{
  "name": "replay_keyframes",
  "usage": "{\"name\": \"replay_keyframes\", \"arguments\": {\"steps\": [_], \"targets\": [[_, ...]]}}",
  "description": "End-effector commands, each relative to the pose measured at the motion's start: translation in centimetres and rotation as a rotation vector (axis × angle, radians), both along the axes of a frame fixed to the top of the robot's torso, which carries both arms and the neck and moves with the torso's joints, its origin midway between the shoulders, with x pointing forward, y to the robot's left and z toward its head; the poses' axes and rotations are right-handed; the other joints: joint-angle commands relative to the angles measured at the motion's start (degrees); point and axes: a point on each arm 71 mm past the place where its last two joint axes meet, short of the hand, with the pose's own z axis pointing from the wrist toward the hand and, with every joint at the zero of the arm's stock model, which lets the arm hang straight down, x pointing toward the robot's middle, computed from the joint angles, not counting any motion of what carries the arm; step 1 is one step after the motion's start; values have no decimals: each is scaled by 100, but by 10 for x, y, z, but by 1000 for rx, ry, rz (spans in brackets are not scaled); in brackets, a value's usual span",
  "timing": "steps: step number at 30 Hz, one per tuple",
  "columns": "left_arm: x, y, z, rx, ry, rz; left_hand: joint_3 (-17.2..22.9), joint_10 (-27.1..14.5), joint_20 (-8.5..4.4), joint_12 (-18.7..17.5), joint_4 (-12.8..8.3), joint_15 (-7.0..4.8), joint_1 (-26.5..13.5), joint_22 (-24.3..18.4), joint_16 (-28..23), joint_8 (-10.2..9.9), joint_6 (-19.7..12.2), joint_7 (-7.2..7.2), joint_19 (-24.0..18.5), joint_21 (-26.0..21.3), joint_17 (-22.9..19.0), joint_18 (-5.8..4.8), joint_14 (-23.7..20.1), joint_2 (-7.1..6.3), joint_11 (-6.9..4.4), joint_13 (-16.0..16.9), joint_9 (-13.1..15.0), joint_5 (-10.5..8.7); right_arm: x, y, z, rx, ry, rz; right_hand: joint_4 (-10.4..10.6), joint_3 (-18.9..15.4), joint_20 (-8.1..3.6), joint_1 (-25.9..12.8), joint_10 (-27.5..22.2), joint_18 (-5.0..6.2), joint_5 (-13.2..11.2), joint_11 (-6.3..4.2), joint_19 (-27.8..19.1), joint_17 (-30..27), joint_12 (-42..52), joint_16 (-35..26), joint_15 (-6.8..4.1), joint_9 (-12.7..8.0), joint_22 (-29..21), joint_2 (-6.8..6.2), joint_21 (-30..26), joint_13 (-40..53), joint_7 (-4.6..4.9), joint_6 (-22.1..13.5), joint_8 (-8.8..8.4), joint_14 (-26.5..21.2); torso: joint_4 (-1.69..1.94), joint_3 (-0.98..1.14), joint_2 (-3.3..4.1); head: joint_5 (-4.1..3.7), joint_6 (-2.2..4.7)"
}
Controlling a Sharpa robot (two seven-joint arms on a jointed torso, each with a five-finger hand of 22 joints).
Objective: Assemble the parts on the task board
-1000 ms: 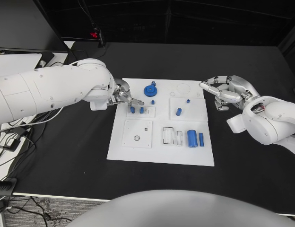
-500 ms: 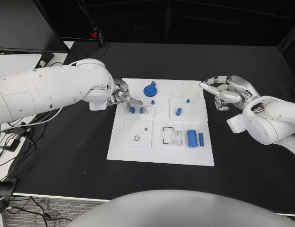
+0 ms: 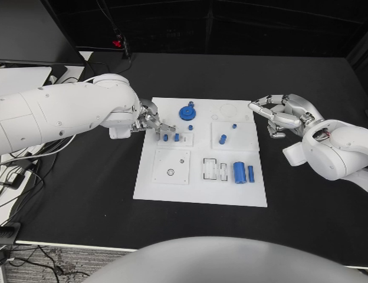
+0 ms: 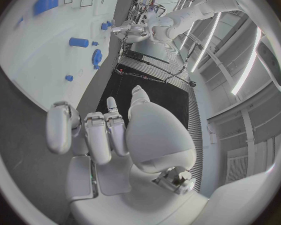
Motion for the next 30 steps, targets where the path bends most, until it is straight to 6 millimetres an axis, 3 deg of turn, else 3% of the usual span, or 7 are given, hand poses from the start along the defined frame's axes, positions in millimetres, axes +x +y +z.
{"name": "replay_keyframes", "arguments": {"steps": [1,15,19,21,24,25,30], "targets": [[0,-2,2,-28,-13,-6,-25,597,11,25,6,22,58,1509,5,40,30,-4,597,18,1510,-37,589,-6,11,1507,6,23,0,1,1,1,-5,4,3,-43,-1,48,596,96,25,35,-41,1505,14,14,36,-5,565,14,-26,1500,240,-41,14,617,-1,2,-3,-7,-1],[5,4,27,-284,-273,3,-114,597,19,25,9,44,228,1509,5,-81,-153,45,597,18,1510,-37,589,-81,49,1507,-63,32,0,0,1,0,-6,1,3,-43,-1,48,596,96,25,35,-41,1505,14,14,36,-5,565,14,-26,1500,240,-41,14,617,5,4,-5,-21,-1],[9,6,42,-437,-395,21,-250,414,75,-51,5,104,507,1320,5,-154,-339,120,138,-371,1510,102,589,-162,118,1380,-204,111,0,-1,1,0,-9,0,2,-45,0,51,596,95,27,35,-38,1505,14,14,36,-6,567,17,-24,1500,239,-44,22,617,-1,-2,-1,-9,-1],[10,6,47,-509,-436,30,-265,-654,105,-582,2,141,689,1250,5,-190,-494,169,-45,-534,1510,153,589,-167,170,628,-290,158,0,-1,1,2,-14,-1,2,-45,0,51,596,95,27,35,-38,1505,14,14,36,-6,567,17,-24,1500,239,-44,22,617,-6,-5,2,-7,-1],[12,5,53,-606,-490,24,-321,-3538,178,-2549,2,233,920,1205,5,-267,-724,275,-191,-665,1510,186,589,-175,272,-1552,-493,192,0,-1,2,4,-24,-2,2,-45,0,52,596,91,27,34,-28,1505,14,14,36,-6,576,18,-13,1500,239,-44,24,617,-2,-4,3,-5,-1],[12,4,55,-636,-507,19,-337,-3997,204,-3072,4,266,1010,1206,5,-293,-774,304,-200,-673,1510,187,589,-186,306,-2042,-567,203,0,-1,2,5,-27,-2,2,-45,0,53,596,90,27,34,-25,1505,14,14,36,-6,579,18,-9,1500,239,-44,25,617,-3,-5,2,-6,-1],[12,1,58,-739,-584,-20,-378,-4351,317,-4456,7,389,1639,1265,5,-405,-898,435,-63,-549,1510,146,589,-360,448,-3385,-910,335,0,-2,2,7,-37,-4,1,-45,0,56,596,88,29,34,-21,1505,14,14,36,-6,582,19,-5,1500,239,-42,29,617,4,-4,0,-11,-1]]}}
